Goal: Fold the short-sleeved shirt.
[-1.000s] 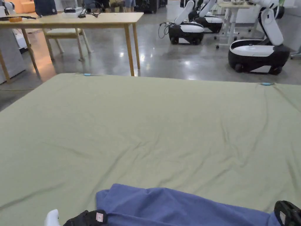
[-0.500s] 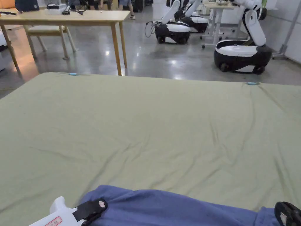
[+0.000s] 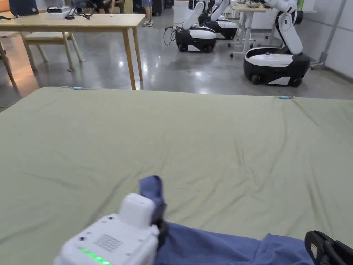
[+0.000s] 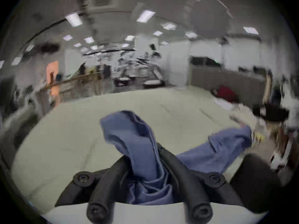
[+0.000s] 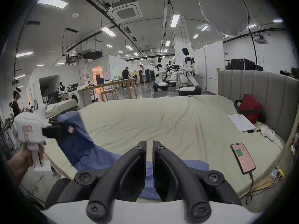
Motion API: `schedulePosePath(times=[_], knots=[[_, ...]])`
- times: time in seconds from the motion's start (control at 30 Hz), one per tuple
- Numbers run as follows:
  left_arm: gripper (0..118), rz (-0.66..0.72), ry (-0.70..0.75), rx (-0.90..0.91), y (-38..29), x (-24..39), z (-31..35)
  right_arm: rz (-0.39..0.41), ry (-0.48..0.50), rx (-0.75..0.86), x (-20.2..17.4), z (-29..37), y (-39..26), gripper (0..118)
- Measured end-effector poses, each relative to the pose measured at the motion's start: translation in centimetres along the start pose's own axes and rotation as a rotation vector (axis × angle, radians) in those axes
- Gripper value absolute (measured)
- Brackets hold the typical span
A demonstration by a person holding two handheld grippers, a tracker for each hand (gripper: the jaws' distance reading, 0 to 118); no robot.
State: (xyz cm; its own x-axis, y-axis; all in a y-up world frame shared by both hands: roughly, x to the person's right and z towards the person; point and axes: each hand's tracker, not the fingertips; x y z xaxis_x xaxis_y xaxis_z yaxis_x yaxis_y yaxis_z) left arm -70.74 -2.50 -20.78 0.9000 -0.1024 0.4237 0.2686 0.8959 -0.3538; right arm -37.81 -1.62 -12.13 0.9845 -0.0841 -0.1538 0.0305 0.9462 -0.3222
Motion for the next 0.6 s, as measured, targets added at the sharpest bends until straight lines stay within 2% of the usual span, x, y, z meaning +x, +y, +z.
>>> schedulePosePath(times=[0.1, 0.23, 0.27, 0.3, 0.33, 0.37, 0.47, 0.53, 0.57, 0.6], knots=[[8, -0.15, 0.034, -0.148, -0.8, 6.1, -5.2, 0.004, -0.039, -0.005, 1.1, 1.1, -0.2, 10], [8, -0.043, -0.049, -0.269, -3.5, 8.0, -8.8, -0.037, -0.067, -0.02, 3.2, 2.1, -0.5, 9], [17, -0.011, -0.075, -0.242, -4.1, 7.9, -8.9, -0.039, -0.068, -0.02, 3.6, 2.2, -0.6, 9], [43, 0.037, -0.092, -0.224, -4.4, 7.5, -8.8, -0.039, -0.07, -0.021, 4.1, 2.3, -0.7, 9], [86, 0.073, -0.1, -0.245, -4.2, 7.1, -8.7, -0.039, -0.071, -0.024, 4.5, 2.3, -0.8, 10], [110, 0.124, -0.125, -0.211, -3.5, 6.3, -7.8, -0.041, -0.069, -0.027, 4.9, 2.2, -0.9, 10], [107, 0.321, -0.151, -0.073, -1.6, 3.5, -4.5, -0.05, -0.064, -0.028, 5.6, 2.1, -1.1, 9], [107, 0.447, -0.082, -0.025, -1.0, 1.1, -3.6, -0.062, -0.059, -0.025, 5.9, 2.0, -1.2, 10], [106, 0.49, -0.041, -0.067, -1.3, 0.2, -3.7, -0.068, -0.057, -0.023, 6.0, 1.9, -1.3, 10], [95, 0.542, -0.025, -0.118, -1.8, -0.8, -4.4, -0.076, -0.053, -0.024, 6.1, 1.8, -1.4, 10]])
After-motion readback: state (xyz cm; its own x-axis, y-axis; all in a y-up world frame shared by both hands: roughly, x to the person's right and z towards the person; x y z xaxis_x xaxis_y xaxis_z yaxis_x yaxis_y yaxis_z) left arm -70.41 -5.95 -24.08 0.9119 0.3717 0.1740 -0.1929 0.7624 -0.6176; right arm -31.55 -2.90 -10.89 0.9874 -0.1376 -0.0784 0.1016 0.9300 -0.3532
